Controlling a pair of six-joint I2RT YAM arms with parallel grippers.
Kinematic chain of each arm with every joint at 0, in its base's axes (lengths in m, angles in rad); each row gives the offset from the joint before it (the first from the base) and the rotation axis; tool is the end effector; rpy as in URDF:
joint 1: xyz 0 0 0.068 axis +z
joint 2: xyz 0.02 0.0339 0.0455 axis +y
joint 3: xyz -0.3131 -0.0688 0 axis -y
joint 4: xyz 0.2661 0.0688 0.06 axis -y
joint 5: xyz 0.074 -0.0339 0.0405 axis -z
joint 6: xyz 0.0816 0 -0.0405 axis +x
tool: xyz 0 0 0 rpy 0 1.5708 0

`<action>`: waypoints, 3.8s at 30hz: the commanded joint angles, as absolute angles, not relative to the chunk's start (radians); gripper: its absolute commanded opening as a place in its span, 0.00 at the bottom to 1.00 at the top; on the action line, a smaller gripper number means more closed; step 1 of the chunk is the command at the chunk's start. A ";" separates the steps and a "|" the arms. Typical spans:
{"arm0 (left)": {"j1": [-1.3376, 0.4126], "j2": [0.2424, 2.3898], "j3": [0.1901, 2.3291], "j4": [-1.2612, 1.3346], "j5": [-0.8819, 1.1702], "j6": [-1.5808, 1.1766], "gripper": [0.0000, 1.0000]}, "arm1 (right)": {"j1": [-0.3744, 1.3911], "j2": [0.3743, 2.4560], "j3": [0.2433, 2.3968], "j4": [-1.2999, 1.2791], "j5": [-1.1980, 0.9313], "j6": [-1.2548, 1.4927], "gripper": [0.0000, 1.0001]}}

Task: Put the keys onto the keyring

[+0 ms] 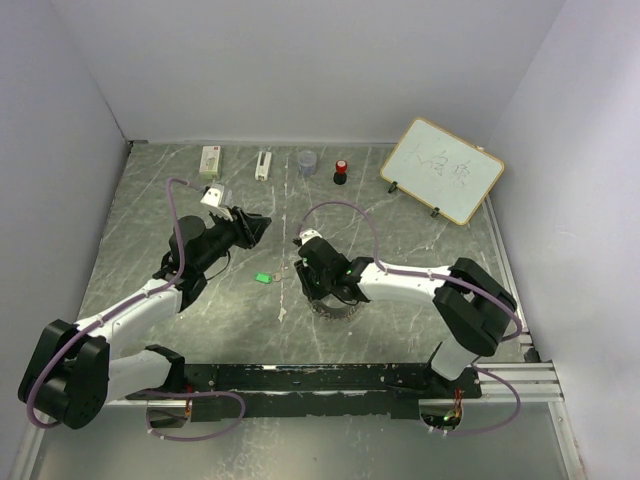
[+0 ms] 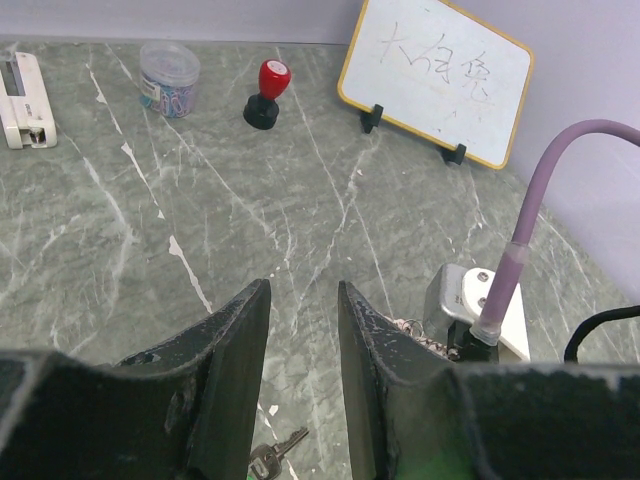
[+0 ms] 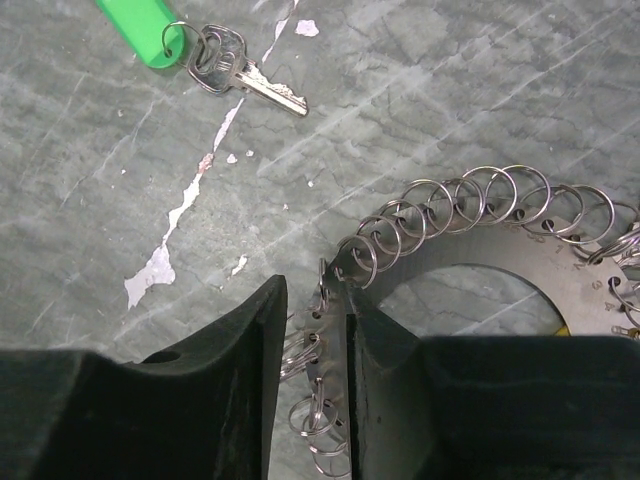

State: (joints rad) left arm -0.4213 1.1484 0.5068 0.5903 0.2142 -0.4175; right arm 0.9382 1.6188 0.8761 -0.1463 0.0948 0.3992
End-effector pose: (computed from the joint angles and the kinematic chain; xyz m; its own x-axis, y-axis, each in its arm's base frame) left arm 0.2614 -0.1362 0.2800 -0.2834 -0.3072 -0.9085 0.5234 0.7443 -0.4149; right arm 0.2247 0.2934 0.1700 -0.7213 -0.3295 -0.6092 -0.5288 0.8300 0.1772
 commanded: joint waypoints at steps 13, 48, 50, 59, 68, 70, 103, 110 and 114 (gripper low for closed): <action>-0.411 1.146 0.505 0.616 0.222 -0.403 0.44 | 0.937 1.657 0.910 -0.128 0.114 0.372 0.22; -0.408 1.217 0.488 0.925 0.587 -0.448 0.42 | 0.890 1.382 0.929 0.017 0.298 0.322 0.00; -0.408 1.234 0.484 0.968 0.615 -0.462 0.41 | 0.877 1.366 0.929 0.034 0.298 0.329 0.00; -0.412 1.263 0.469 1.064 0.673 -0.476 0.41 | 0.774 1.301 0.936 0.089 0.234 0.395 0.00; -0.432 1.298 0.485 1.083 0.684 -0.467 0.41 | 0.726 1.301 0.983 0.112 0.174 0.456 0.00; -0.438 1.305 0.492 1.080 0.681 -0.463 0.41 | 0.725 1.301 0.992 0.116 0.176 0.467 0.00; -0.635 1.371 0.661 0.840 0.287 -0.124 0.47 | 0.723 1.270 1.031 0.109 0.157 0.513 0.00; -0.640 1.401 0.694 0.830 0.311 -0.055 0.53 | 0.723 1.255 1.033 0.101 0.134 0.497 0.00; -0.640 1.405 0.698 0.832 0.315 -0.021 0.54 | 0.724 1.248 1.035 0.094 0.130 0.493 0.00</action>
